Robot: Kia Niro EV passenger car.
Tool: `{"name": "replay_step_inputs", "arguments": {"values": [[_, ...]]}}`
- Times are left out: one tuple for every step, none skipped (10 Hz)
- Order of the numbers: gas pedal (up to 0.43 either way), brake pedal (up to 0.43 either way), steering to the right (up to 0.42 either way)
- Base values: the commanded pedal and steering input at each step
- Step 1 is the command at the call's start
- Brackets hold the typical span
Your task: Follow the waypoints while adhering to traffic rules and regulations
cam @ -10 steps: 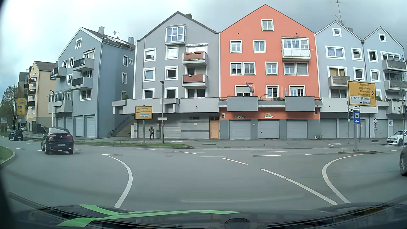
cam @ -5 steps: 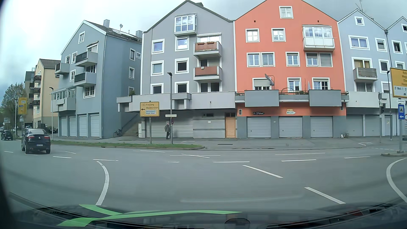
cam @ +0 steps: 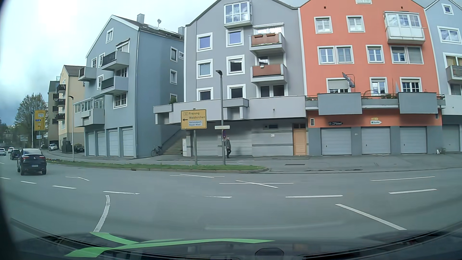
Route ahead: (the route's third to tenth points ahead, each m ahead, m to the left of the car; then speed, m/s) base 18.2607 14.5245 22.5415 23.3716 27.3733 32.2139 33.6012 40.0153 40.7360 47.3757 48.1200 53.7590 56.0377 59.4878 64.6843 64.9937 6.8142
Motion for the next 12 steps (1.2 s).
{"name": "replay_step_inputs", "arguments": {"values": [[0.079,0.000,-0.198],[0.079,0.000,-0.198],[0.079,0.000,-0.198],[0.079,0.000,-0.200],[0.079,0.000,-0.206],[0.079,0.000,-0.214],[0.079,0.000,-0.217],[0.079,0.000,-0.218],[0.059,0.000,-0.221],[0.020,0.000,-0.223],[0.000,0.000,-0.224],[0.000,0.000,-0.225]]}}
